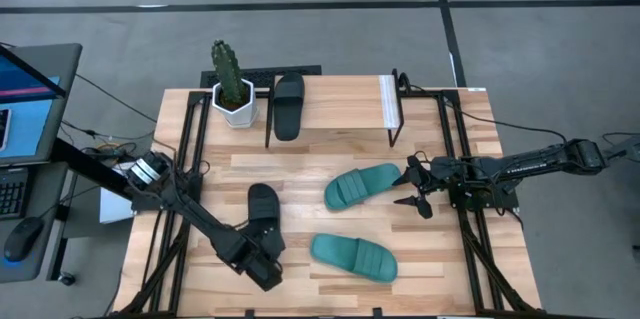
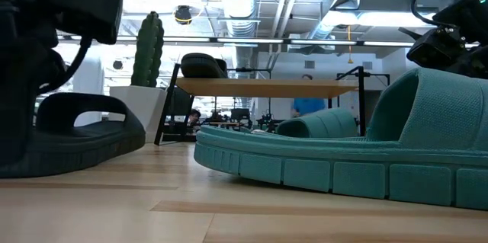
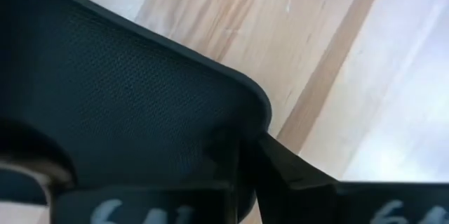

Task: Pick and place slides into the shelf
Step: Put the black slide on the shelf

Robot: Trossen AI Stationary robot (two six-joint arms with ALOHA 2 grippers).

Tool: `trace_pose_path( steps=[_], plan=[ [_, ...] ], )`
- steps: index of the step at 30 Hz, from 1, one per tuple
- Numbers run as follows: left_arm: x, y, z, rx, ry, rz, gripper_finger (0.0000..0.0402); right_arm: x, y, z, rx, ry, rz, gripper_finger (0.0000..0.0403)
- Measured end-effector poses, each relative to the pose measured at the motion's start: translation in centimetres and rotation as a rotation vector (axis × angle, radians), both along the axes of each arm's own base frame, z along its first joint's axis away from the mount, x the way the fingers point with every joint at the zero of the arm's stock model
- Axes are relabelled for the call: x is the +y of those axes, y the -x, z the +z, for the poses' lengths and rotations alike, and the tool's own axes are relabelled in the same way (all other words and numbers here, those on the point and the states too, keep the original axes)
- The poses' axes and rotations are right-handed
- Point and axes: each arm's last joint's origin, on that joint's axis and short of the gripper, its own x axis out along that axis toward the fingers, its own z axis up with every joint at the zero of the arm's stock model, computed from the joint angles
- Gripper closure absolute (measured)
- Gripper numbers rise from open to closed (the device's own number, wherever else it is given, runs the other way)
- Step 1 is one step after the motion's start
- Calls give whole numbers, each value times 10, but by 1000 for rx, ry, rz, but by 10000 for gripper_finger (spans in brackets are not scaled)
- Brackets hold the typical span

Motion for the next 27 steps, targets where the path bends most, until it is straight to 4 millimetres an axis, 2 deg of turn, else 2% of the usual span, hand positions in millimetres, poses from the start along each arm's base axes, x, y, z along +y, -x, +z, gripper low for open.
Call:
trace_pose_path(
  steps=[14,18,27],
  plan=[
    [-71,-65,-13,418,-388,79,401,0,0,0,-1,0,0,133],
    [-79,-73,-10,426,-445,112,400,0,0,0,-1,0,0,133],
    [-80,-74,-5,349,-470,135,400,0,0,0,-2,0,0,133]
  ],
)
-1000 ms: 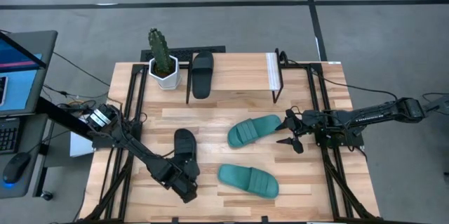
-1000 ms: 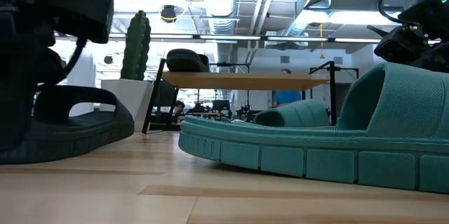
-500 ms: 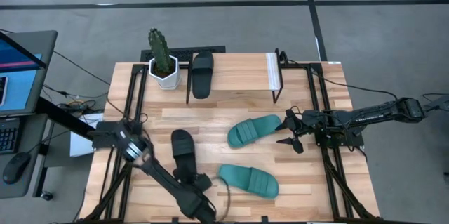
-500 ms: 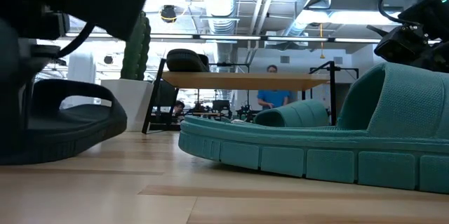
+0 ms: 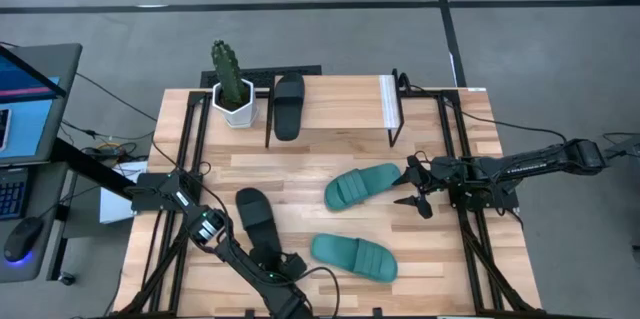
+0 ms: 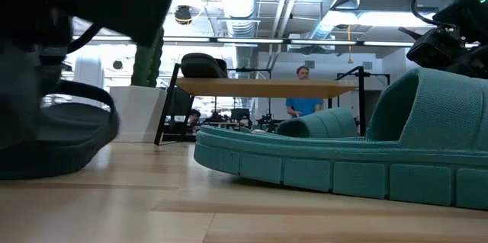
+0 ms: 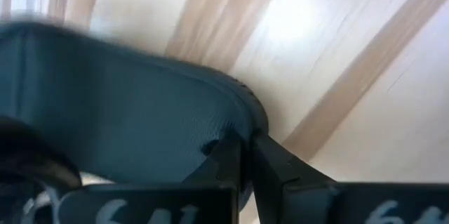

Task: Pick and place slides into the shelf
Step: Put the black slide on the shelf

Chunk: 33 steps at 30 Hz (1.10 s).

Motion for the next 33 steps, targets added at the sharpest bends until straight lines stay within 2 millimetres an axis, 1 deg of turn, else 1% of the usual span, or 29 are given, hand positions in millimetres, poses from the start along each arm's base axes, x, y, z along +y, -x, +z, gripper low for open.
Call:
trace_pose_path(
  steps=[3,6,9,13,17,20,25,27,33],
  plan=[
    [-1,-6,6,-107,-10,-22,400,0,0,0,0,0,0,133],
    [0,-7,18,-189,-32,-26,400,0,0,0,0,0,0,133],
    [0,-4,30,-201,-24,-27,400,0,0,0,0,0,0,133],
    [-1,-2,35,-181,-6,-38,400,0,0,0,0,0,0,133],
    [-4,-2,47,-180,28,-68,400,0,0,0,0,0,0,133],
    [-10,-4,62,-206,59,-122,401,0,0,0,0,0,0,133],
    [-14,-12,93,-312,52,-221,401,0,0,0,0,0,0,133],
    [-13,-12,101,-346,26,-260,401,0,0,0,0,0,0,133],
    [-8,-8,120,-372,-27,-320,401,0,0,0,0,0,0,133]
  ],
)
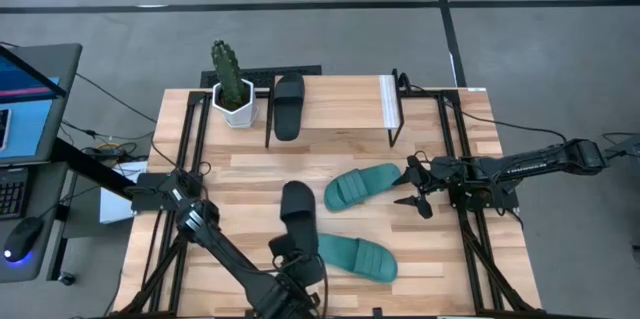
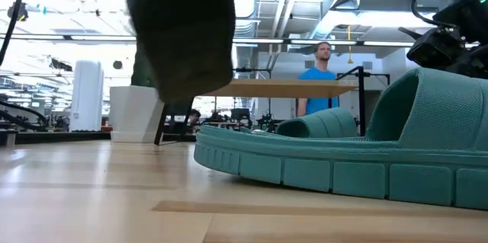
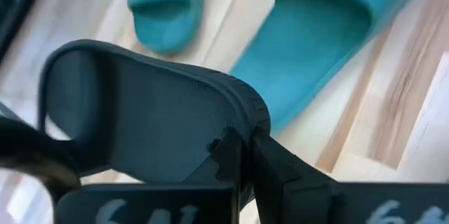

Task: Pick and place slides into the shelf
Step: Put the black slide on the shelf

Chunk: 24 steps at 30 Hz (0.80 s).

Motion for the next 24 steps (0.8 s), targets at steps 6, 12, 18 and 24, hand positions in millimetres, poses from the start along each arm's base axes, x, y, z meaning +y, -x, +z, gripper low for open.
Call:
trace_pose_path(
  steps=[6,12,18,24],
  plan=[
    [7,3,22,-67,-101,-72,401,0,0,0,3,0,0,133],
    [23,-5,36,-72,-216,-131,401,0,0,0,2,0,0,133],
    [50,-20,49,-14,-295,-188,401,0,0,0,2,0,0,133],
    [82,-33,75,-18,-326,-228,401,0,0,0,1,0,0,133]
  ],
)
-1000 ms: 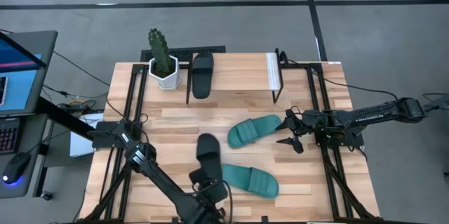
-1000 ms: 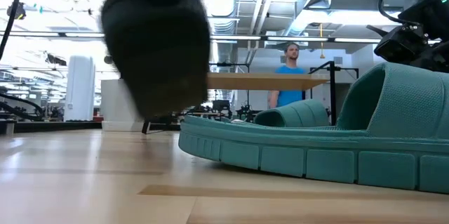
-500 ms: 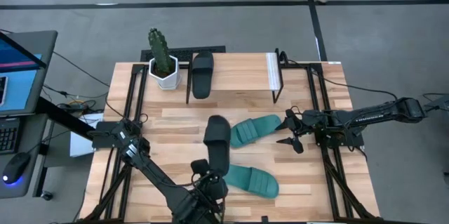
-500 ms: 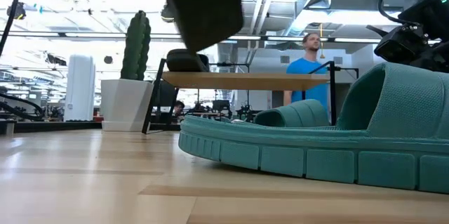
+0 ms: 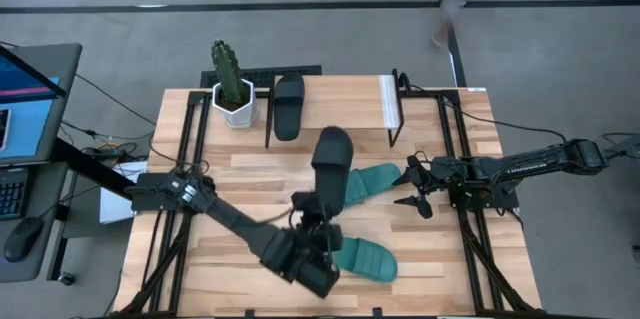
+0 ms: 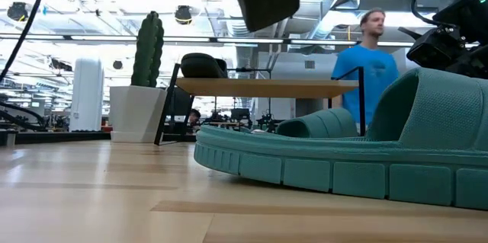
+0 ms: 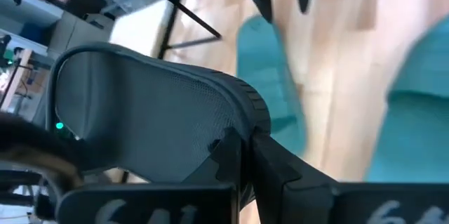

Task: Pick and place slides into the shelf
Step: Put the black slide on the shelf

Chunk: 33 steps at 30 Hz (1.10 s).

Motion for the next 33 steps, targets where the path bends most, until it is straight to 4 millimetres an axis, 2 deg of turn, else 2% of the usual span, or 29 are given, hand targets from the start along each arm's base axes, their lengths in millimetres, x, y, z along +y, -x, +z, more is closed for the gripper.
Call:
trace_pose_path(
  steps=[9,16,26,33],
  plan=[
    [54,1,44,6,-21,1,401,0,0,0,-1,0,0,133],
    [96,2,64,88,-50,-29,401,0,0,0,0,0,0,133],
    [147,-6,68,195,-55,-33,401,0,0,0,-1,0,0,133],
    [183,-10,67,201,-24,47,401,0,0,0,0,0,0,133]
  ],
)
